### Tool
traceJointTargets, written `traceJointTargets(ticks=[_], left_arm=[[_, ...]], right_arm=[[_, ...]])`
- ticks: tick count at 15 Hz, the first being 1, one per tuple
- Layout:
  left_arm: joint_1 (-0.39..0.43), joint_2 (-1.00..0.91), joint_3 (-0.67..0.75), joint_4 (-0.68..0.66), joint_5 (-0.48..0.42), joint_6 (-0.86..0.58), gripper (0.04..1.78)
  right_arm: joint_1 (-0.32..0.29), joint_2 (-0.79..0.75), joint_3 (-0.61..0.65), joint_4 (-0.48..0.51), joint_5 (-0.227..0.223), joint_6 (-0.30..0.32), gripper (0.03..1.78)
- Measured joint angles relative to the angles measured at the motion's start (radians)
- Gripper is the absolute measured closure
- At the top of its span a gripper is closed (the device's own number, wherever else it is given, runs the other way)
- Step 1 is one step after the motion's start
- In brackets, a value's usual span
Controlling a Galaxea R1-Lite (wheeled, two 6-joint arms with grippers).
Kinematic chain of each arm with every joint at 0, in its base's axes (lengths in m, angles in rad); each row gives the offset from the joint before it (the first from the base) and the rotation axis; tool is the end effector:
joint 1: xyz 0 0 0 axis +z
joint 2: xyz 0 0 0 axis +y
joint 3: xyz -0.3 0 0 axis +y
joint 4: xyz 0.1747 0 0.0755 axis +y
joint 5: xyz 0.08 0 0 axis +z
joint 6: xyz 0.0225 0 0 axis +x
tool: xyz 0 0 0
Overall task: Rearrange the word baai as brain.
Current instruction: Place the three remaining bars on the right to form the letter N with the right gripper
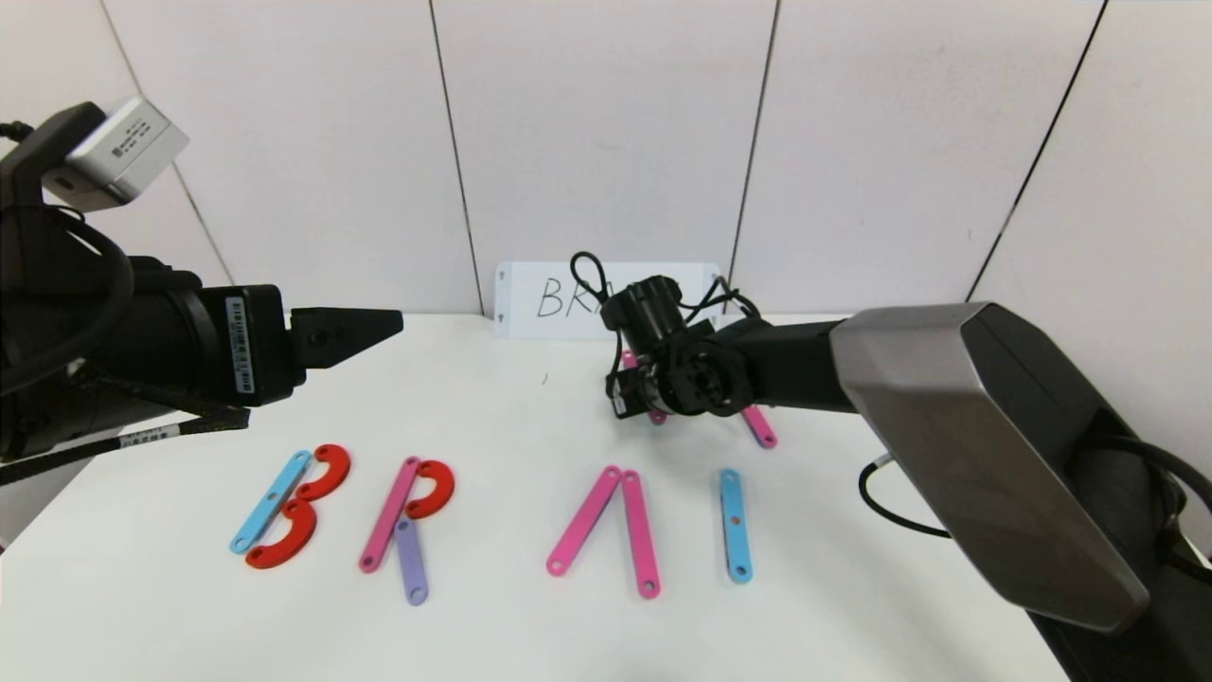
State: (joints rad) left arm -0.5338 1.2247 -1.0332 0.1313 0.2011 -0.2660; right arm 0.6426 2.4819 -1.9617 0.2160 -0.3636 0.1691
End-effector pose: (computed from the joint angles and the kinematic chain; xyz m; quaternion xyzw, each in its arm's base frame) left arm 0.1580 -0.0882 0.2907 -0.0719 0.1703 -0.1421 0.9724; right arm 0.4059 0.2939 0.0947 -0.0948 0.3251 0.1026 0.9353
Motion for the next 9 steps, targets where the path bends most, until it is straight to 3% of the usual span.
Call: traceJointTargets(ticks=[5,9], left_arm=[[0.000,0.002,0.000,0.000,0.000,0.000,0.09],[0.000,0.004,0.001,0.001,0.000,0.000,0.09]], right_arm=[[-0.037,-0.089,0.000,0.013,-0.007,0.000,1.51],[-0.067,-0.189,0.010,0.070,-0.047,0.007,1.51]])
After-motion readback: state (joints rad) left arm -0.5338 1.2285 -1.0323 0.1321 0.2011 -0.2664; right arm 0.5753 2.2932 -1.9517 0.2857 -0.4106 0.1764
